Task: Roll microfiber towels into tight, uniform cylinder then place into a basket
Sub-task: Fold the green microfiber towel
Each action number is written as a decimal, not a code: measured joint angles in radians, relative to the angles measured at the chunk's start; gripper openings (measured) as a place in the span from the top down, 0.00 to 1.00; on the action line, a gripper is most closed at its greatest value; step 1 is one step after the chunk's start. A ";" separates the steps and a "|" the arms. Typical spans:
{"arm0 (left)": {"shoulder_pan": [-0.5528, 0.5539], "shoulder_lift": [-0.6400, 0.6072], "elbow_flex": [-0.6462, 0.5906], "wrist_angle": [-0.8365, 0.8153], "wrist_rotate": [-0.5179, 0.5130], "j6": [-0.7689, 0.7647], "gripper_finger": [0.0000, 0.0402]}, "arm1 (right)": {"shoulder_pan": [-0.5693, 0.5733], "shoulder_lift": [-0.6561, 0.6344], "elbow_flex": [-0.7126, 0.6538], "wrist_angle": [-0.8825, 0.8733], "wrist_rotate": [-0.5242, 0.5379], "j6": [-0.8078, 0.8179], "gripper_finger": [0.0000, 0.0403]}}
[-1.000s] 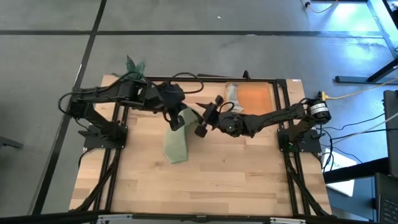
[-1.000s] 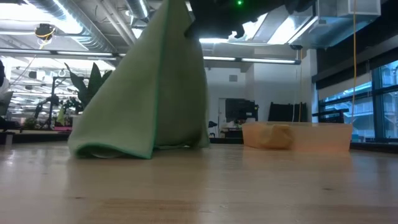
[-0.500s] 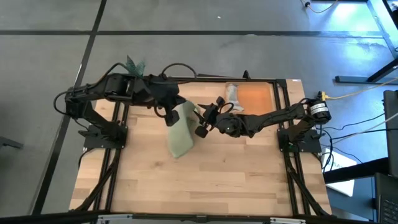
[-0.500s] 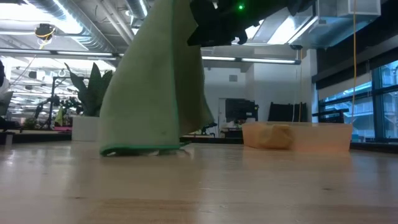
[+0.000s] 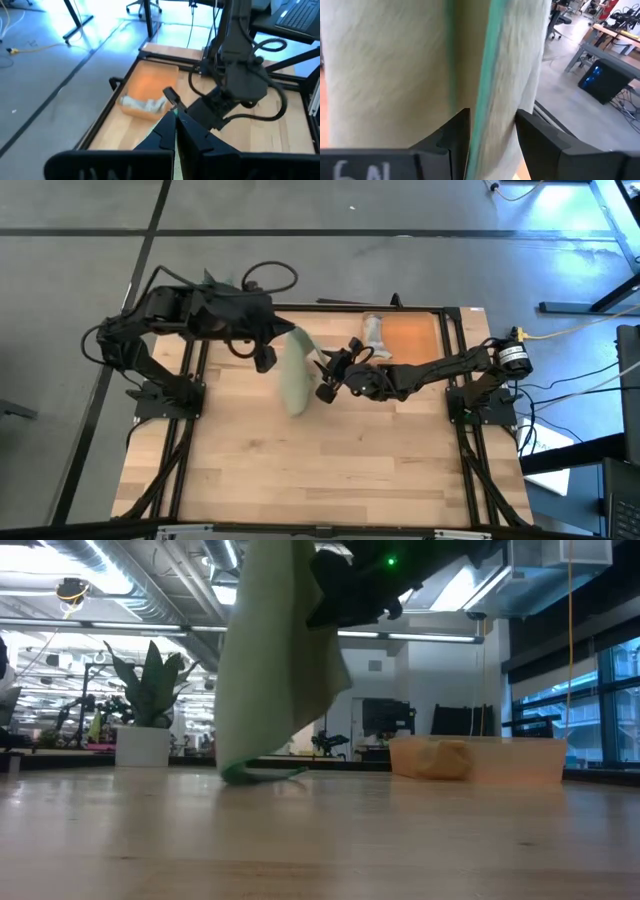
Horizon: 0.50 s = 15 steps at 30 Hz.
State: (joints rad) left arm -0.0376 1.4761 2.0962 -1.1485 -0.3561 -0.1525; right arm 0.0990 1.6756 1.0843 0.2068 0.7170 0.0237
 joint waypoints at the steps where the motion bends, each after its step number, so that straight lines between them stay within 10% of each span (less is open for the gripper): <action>1: 0.000 0.000 0.008 -0.001 0.000 0.004 1.00 | 0.000 0.000 0.000 -0.015 0.000 0.000 0.61; 15: 0.000 -0.014 0.052 -0.057 -0.026 0.007 1.00 | 0.000 0.000 0.000 -0.198 -0.001 0.119 0.61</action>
State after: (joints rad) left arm -0.0376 1.4626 2.1483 -1.2058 -0.3824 -0.1459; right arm 0.0990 1.6757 1.0843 0.0089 0.7155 0.1429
